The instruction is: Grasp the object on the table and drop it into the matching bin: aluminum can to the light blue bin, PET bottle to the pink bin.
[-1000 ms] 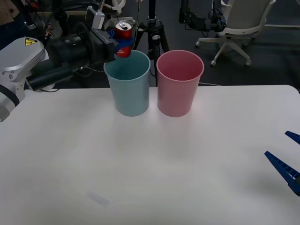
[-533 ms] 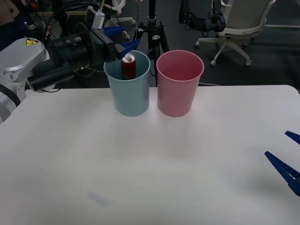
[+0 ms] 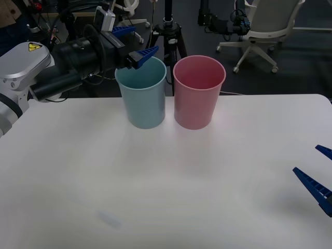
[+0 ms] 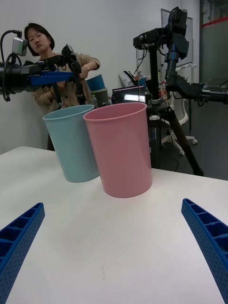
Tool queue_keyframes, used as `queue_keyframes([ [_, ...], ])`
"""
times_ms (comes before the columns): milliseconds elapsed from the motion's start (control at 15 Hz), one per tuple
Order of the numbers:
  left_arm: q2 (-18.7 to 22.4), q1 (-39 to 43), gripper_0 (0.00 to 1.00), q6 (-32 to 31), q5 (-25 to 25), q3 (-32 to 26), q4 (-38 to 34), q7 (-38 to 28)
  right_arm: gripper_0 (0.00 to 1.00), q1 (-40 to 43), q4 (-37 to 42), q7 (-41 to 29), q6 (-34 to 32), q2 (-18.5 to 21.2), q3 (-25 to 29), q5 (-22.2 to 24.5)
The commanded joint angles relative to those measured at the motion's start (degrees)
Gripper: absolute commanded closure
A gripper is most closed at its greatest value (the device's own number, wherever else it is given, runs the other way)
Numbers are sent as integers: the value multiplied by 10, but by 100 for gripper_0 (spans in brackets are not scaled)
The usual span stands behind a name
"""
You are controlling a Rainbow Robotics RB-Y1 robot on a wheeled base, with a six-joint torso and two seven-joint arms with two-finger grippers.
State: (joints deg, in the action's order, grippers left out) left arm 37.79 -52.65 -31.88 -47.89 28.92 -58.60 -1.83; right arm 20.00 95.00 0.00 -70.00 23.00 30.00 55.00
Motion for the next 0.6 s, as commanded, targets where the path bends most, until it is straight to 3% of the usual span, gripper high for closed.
queue_keyframes([
  [67,0,0,0,-5,3,0,0,0,0,0,0,0,0,0,0,0],
  [267,6,2,0,-27,21,0,0,4,0,0,0,0,0,0,0,0],
  [600,52,10,0,-107,68,0,-3,22,0,0,0,0,0,0,0,0],
])
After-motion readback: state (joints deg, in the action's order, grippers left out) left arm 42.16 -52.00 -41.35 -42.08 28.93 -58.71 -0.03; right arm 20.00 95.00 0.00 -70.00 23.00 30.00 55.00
